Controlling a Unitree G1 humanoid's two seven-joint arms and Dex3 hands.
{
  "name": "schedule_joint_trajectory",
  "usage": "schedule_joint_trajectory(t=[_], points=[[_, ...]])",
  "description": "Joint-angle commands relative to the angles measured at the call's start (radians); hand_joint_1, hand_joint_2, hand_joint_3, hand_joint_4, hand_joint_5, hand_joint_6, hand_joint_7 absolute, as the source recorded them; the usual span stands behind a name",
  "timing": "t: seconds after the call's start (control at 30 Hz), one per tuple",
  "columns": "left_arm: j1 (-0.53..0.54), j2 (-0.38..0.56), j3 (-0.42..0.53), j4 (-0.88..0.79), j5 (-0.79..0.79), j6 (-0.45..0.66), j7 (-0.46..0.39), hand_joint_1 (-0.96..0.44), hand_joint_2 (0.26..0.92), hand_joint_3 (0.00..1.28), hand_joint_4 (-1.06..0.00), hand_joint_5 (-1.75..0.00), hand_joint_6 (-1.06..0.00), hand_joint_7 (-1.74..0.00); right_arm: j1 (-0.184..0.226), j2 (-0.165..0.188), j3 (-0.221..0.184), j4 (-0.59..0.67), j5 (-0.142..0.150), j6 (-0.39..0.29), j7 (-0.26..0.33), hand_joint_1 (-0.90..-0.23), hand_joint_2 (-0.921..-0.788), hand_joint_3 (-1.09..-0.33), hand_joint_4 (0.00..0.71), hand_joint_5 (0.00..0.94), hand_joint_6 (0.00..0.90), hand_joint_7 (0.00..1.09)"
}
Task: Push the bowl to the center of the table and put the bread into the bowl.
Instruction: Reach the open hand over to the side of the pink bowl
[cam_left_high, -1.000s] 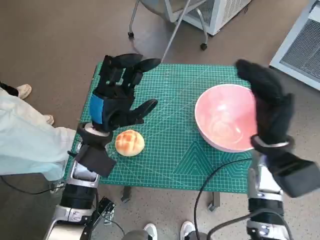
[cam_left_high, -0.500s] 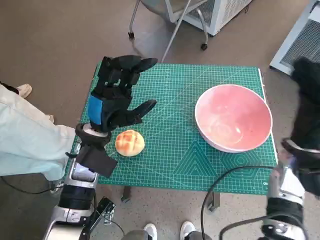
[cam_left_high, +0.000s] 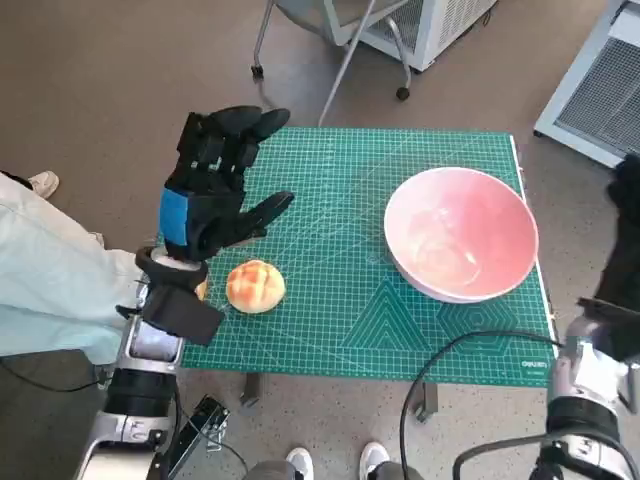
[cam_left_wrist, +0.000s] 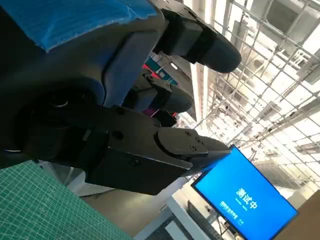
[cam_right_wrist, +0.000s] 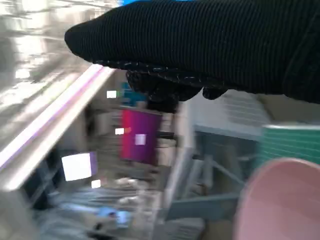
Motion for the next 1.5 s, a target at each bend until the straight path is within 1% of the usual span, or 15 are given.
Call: schedule_joint_trajectory(t=[0.03,0.13,0.33,0.4,0.47,0.5,0.7,0.77,0.83,0.9,1.0,1.07,1.17,1.23,1.5], points=[[-0.008,0.01,0.006,0.009,0.001,-0.015,0.015,-0.15,0.863,0.21,-0.2,-0.68,-0.2,-0.92,-0.029,0.032,0.024,0.101,-0.026,0.056,-0.039,-0.505,-0.921,-0.865,0.315,0.004,-0.001,0.77],[-0.006,0.014,0.006,0.007,0.003,-0.018,0.014,-0.15,0.865,0.21,-0.21,-0.68,-0.2,-0.92,-0.052,0.054,0.031,0.133,-0.019,0.083,-0.031,-0.511,-0.921,-0.859,0.312,0.002,-0.001,0.76],[0.004,0.027,0.012,-0.001,0.002,-0.019,0.01,-0.16,0.869,0.2,-0.21,-0.68,-0.21,-0.91,-0.1,0.097,0.009,0.181,0.028,0.149,0.021,-0.51,-0.921,-0.854,0.295,0.0,-0.001,0.74],[0.008,0.031,0.014,-0.004,0.002,-0.018,0.011,-0.16,0.872,0.19,-0.21,-0.67,-0.21,-0.91,-0.118,0.109,-0.006,0.196,0.052,0.178,0.045,-0.516,-0.921,-0.852,0.287,0.0,-0.001,0.73],[0.013,0.034,0.016,-0.009,0.0,-0.016,0.011,-0.16,0.879,0.18,-0.22,-0.66,-0.21,-0.9,-0.135,0.123,-0.031,0.207,0.09,0.209,0.08,-0.523,-0.921,-0.85,0.277,0.001,-0.001,0.71],[0.017,0.036,0.018,-0.013,-0.001,-0.016,0.011,-0.17,0.88,0.18,-0.22,-0.65,-0.22,-0.9,-0.145,0.131,-0.049,0.213,0.115,0.227,0.103,-0.524,-0.921,-0.85,0.275,0.001,-0.001,0.7],[0.034,0.043,0.03,-0.029,0.004,-0.011,0.016,-0.18,0.906,0.13,-0.24,-0.6,-0.23,-0.86,-0.194,0.166,-0.139,0.241,0.233,0.33,0.21,-0.52,-0.921,-0.864,0.279,0.006,0.001,0.67],[0.041,0.043,0.033,-0.036,0.006,-0.01,0.018,-0.18,0.913,0.12,-0.24,-0.59,-0.23,-0.86,-0.209,0.175,-0.163,0.248,0.261,0.36,0.23,-0.525,-0.921,-0.867,0.28,0.006,0.007,0.67],[0.05,0.044,0.037,-0.045,0.007,-0.009,0.02,-0.18,0.916,0.11,-0.25,-0.59,-0.23,-0.85,-0.222,0.186,-0.179,0.252,0.281,0.382,0.244,-0.526,-0.921,-0.868,0.279,0.006,0.009,0.67],[0.059,0.045,0.04,-0.054,0.008,-0.006,0.021,-0.18,0.919,0.11,-0.25,-0.58,-0.23,-0.85,-0.233,0.196,-0.189,0.253,0.293,0.396,0.252,-0.525,-0.921,-0.868,0.278,0.005,0.011,0.66],[0.069,0.047,0.044,-0.067,0.012,-0.001,0.024,-0.19,0.92,0.11,-0.25,-0.58,-0.24,-0.84,-0.243,0.211,-0.195,0.254,0.3,0.405,0.259,-0.513,-0.921,-0.87,0.279,0.005,0.022,0.67],[0.077,0.049,0.048,-0.076,0.015,0.004,0.028,-0.19,0.921,0.11,-0.25,-0.57,-0.24,-0.84,-0.25,0.22,-0.188,0.255,0.293,0.406,0.26,-0.507,-0.921,-0.87,0.281,0.006,0.028,0.67],[0.089,0.053,0.053,-0.093,0.023,0.012,0.035,-0.19,0.921,0.11,-0.26,-0.57,-0.24,-0.84,-0.258,0.233,-0.17,0.255,0.274,0.399,0.257,-0.503,-0.921,-0.871,0.277,0.004,0.028,0.68],[0.097,0.055,0.056,-0.106,0.027,0.018,0.038,-0.19,0.921,0.1,-0.26,-0.56,-0.24,-0.83,-0.265,0.241,-0.162,0.255,0.265,0.397,0.251,-0.506,-0.921,-0.869,0.265,0.001,0.013,0.71],[0.126,0.058,0.068,-0.148,0.031,0.039,0.045,-0.19,0.921,0.11,-0.27,-0.53,-0.25,-0.82,-0.304,0.274,-0.153,0.26,0.255,0.409,0.236,-0.527,-0.921,-0.816,0.253,0.004,0.0,0.73]])
